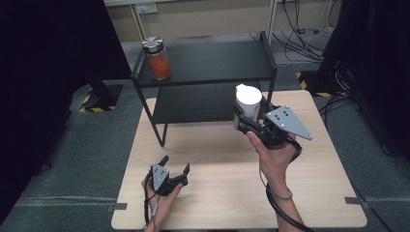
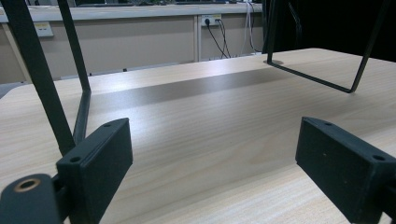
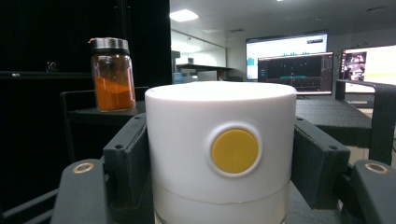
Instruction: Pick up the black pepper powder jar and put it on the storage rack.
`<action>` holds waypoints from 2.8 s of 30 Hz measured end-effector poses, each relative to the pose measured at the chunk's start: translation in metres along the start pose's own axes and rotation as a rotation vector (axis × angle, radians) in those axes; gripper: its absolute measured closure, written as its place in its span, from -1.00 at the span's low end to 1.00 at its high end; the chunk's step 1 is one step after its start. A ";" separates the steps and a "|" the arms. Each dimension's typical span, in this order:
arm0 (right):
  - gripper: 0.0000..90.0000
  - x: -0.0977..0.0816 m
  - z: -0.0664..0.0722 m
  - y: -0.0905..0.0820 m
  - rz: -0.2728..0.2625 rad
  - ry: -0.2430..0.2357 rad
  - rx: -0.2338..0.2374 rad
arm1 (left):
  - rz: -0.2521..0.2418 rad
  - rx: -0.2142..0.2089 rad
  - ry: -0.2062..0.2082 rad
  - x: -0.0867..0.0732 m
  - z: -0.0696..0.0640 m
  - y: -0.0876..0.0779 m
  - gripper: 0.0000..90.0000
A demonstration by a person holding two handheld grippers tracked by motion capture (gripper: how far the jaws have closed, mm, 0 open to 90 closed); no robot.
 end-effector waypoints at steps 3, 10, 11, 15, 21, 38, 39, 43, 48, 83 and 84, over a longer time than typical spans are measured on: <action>-0.32 0.004 -0.001 0.003 -0.002 0.001 -0.004 | 0.000 0.000 0.001 0.000 0.000 0.000 -0.77; -0.32 0.014 -0.004 0.009 -0.011 0.001 -0.010 | 0.001 0.001 0.002 0.000 0.000 0.000 -0.77; -0.32 0.018 -0.005 0.012 -0.012 -0.002 -0.014 | 0.000 0.001 0.001 0.000 0.000 0.000 -0.77; -0.32 0.024 -0.007 0.016 -0.016 -0.002 -0.021 | 0.000 0.000 0.000 0.000 0.000 0.000 -0.77; -0.32 0.034 -0.010 0.022 -0.023 -0.003 -0.028 | -0.001 0.000 0.000 0.000 -0.001 0.000 -0.77; -0.32 0.062 -0.016 0.040 -0.045 -0.005 -0.046 | -0.001 -0.002 0.003 0.000 -0.001 0.000 -0.77; -0.32 0.064 -0.016 0.042 -0.046 -0.005 -0.048 | 0.000 -0.003 0.003 0.000 -0.001 0.000 -0.77; -0.32 0.069 -0.017 0.047 -0.051 0.005 -0.056 | 0.000 -0.004 0.001 0.000 -0.001 0.000 -0.77; -0.32 0.074 -0.018 0.054 -0.047 0.008 -0.062 | -0.001 -0.005 0.001 0.000 -0.001 0.000 -0.77; -0.32 0.098 -0.039 0.111 0.028 0.028 -0.139 | -0.002 -0.009 -0.004 0.000 -0.001 0.001 -0.77; -0.32 0.098 -0.039 0.112 0.031 0.027 -0.142 | -0.002 -0.009 -0.004 0.000 -0.001 0.001 -0.77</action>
Point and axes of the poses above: each handheld gripper's, and its own axes: y roughly forward along the jaws, x roughly out of its top, z roughly to its left, the point moved 4 cm from there along y, roughly forward along the jaws, and after that the axes turned 7 degrees about -y, right-handed, at the moved point
